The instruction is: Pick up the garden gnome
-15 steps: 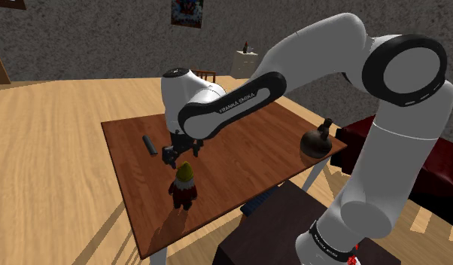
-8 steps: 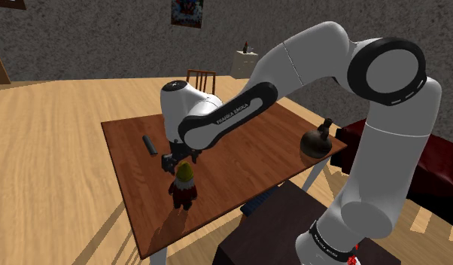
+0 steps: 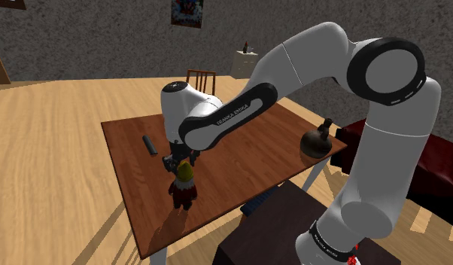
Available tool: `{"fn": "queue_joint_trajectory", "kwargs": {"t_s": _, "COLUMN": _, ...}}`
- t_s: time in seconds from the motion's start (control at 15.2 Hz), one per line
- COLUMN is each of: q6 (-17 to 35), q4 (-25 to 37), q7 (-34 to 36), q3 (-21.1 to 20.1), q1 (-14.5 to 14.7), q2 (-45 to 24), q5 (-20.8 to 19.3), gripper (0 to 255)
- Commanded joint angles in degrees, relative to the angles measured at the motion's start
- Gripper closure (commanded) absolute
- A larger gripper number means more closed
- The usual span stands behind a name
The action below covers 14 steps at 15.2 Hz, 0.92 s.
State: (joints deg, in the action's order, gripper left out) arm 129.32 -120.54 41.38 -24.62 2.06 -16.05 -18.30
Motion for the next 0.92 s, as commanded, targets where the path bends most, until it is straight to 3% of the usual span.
{"fn": "queue_joint_trajectory", "kwargs": {"t_s": 0.0, "q6": 0.0, "q4": -0.1, "q7": 0.0, "q3": 0.0, "q1": 0.0, "q2": -0.1, "q5": 0.0, "gripper": 255}}
{"fn": "queue_joint_trajectory", "kwargs": {"t_s": 0.86, "q6": -6.8, "q4": 2.2, "q7": -3.4, "q3": -1.3, "q1": -0.9, "q2": 5.4, "q5": 4.1, "gripper": 255}}
